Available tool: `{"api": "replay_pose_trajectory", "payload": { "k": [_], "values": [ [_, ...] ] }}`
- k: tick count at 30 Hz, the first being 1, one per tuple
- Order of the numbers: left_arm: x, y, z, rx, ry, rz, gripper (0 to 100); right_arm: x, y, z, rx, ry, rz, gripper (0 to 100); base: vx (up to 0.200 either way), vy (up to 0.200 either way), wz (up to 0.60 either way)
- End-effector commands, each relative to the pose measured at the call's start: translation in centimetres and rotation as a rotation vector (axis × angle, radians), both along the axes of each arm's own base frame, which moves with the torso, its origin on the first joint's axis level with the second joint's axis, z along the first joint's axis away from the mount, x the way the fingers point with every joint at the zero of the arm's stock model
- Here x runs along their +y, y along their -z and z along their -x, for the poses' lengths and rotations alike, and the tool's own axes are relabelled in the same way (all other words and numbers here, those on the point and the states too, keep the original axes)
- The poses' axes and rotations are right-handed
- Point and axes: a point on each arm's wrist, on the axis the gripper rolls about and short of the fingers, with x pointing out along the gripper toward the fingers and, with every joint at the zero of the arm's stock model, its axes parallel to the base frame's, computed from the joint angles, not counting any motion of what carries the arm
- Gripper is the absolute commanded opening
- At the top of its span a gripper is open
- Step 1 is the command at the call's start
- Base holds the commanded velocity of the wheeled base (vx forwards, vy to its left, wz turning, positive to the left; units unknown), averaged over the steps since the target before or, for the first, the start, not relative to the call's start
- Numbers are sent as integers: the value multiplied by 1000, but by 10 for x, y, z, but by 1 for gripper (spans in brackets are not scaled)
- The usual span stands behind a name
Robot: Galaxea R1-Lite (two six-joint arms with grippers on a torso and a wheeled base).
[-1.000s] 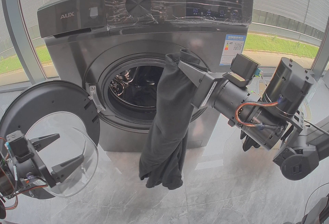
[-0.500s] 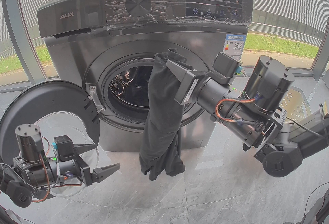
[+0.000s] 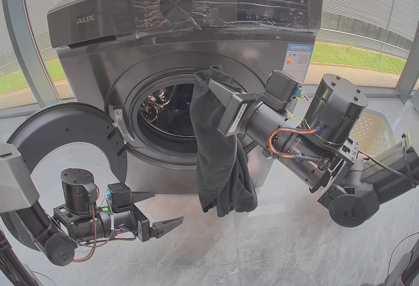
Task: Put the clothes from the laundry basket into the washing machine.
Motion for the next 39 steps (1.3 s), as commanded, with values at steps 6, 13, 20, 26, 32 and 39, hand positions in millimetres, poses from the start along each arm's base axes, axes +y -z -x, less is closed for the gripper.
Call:
{"api": "replay_pose_trajectory", "payload": {
  "k": [6, 13, 20, 26, 32, 39],
  "values": [
    [-17, 44, -30, 21, 5, 5, 100, 4, 3, 2, 5, -11, 4, 0, 0, 0, 0],
    [-23, 55, -49, 3, -4, 17, 100, 6, 5, 1, 9, -13, 9, 0, 0, 0, 0],
    [-36, 61, -80, -58, -63, 39, 100, 12, 5, 5, 9, 8, -3, 0, 0, 0, 0],
    [-42, 60, -90, -121, -106, 58, 0, 11, 6, 5, 6, 14, -7, 0, 0, 0, 0],
    [-39, 51, -81, -129, -102, 59, 0, 9, 19, -7, 27, 41, 20, 0, 0, 0, 0],
    [-22, 28, -37, -104, -76, 32, 0, 4, 45, -29, 29, 97, 76, 0, 0, 0, 0]
  ]
}}
